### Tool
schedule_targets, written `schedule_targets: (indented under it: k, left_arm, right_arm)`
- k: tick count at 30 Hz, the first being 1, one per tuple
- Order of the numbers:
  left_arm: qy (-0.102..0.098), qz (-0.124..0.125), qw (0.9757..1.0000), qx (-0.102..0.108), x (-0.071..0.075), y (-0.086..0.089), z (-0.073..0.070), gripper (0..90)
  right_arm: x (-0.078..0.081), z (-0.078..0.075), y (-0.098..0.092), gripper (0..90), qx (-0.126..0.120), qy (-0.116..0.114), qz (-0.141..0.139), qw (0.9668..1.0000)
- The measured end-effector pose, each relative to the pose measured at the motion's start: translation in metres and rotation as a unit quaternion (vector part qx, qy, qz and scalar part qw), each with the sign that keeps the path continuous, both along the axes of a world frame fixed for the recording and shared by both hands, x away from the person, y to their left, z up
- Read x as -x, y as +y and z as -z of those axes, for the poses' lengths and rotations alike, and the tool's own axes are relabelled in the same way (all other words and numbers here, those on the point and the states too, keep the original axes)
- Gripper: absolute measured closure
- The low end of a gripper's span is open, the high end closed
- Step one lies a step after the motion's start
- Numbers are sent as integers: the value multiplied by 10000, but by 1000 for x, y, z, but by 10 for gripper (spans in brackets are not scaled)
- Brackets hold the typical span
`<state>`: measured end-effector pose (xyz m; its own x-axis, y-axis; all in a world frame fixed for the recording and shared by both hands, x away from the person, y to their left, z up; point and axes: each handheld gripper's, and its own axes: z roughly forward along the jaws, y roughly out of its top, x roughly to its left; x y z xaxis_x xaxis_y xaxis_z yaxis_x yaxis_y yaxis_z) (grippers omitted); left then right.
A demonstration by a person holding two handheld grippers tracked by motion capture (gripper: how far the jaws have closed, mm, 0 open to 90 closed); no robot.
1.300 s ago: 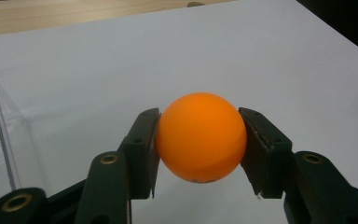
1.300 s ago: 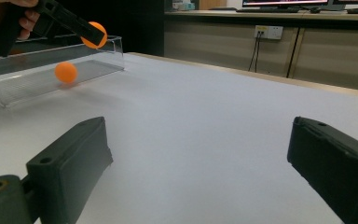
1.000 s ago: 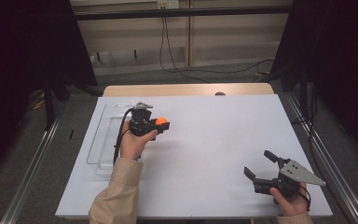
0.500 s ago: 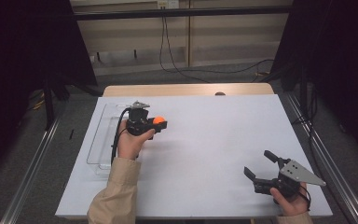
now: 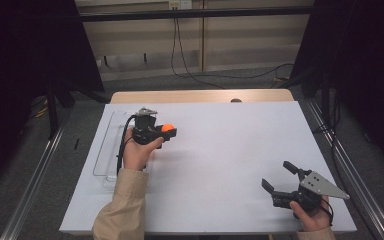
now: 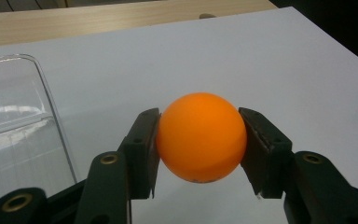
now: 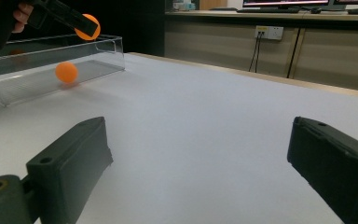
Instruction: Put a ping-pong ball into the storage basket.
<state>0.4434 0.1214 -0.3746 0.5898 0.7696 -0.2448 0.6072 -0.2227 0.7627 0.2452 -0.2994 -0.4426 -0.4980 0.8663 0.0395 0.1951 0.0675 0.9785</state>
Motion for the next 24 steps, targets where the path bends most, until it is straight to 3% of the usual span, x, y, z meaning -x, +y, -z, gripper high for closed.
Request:
schedule_targets:
  k: [24]
  left_arm:
    - [-92, -78, 9999, 5, 0, 12, -6, 508]
  right_arm:
    - [0, 0, 0, 50, 14, -13, -4, 10000]
